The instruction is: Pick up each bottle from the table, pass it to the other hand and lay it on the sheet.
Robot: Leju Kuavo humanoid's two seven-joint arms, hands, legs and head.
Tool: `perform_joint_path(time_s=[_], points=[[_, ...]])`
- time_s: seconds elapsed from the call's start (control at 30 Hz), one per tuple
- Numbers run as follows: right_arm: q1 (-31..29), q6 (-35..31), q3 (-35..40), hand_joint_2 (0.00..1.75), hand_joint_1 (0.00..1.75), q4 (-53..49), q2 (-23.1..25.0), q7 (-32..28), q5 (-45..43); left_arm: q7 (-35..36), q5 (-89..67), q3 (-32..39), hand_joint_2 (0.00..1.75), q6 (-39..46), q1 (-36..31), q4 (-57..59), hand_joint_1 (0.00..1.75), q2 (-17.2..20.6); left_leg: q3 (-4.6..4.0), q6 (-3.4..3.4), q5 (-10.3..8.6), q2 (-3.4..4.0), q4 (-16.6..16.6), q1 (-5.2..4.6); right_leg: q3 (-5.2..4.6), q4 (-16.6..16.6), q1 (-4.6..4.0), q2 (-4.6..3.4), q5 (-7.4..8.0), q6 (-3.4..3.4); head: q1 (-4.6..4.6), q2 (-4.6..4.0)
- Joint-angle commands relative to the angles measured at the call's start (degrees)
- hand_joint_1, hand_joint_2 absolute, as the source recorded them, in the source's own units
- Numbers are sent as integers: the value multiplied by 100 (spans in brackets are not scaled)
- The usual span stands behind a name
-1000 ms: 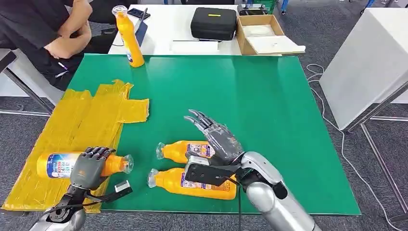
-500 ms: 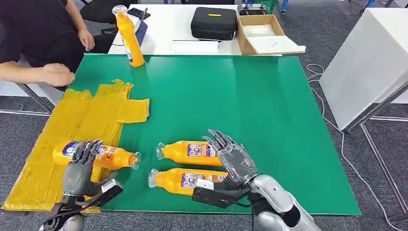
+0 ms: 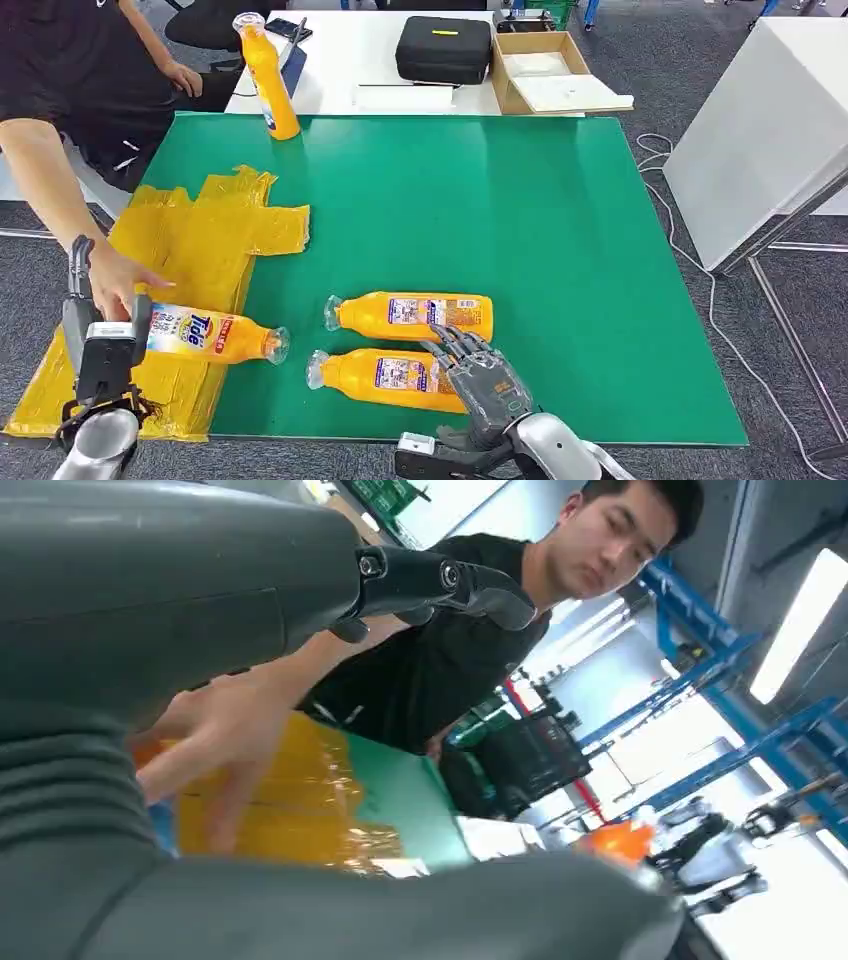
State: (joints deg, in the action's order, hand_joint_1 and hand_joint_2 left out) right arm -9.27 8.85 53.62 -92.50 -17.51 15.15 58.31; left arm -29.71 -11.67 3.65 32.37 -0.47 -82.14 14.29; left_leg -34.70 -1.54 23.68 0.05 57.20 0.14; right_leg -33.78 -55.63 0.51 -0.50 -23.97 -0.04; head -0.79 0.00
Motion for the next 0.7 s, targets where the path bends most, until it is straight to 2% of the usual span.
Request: perform_joint_path(time_s=[0.03, 0.27, 0.6, 0.7], points=[[27, 171, 195, 175, 0, 647, 378, 332, 75, -152, 313, 154, 0, -55, -404, 189, 0, -181, 16, 10, 2, -11, -6, 5, 21, 10, -5, 14, -4, -3, 0, 0], [-24, 79, -82, 175, 0, 1284, 716, 584, 85, -203, 381, -10, 0, -110, -683, 509, 0, -249, 19, 11, -2, -14, -9, 0, 23, 9, -1, 17, -3, -2, 0, 0], [-179, 147, -568, 175, 0, 2202, 1386, 597, -22, -200, 405, -216, 0, -94, -987, 520, 0, -285, 23, 14, 0, -16, -7, 1, 28, 9, -2, 20, -4, -3, 2, 0], [-193, 155, -589, 175, 0, 2247, 1428, 586, -19, -183, 412, -234, 0, -86, -1025, 536, 0, -276, 20, 11, 0, -12, -6, 2, 24, 8, -2, 16, -3, -3, 0, 0]])
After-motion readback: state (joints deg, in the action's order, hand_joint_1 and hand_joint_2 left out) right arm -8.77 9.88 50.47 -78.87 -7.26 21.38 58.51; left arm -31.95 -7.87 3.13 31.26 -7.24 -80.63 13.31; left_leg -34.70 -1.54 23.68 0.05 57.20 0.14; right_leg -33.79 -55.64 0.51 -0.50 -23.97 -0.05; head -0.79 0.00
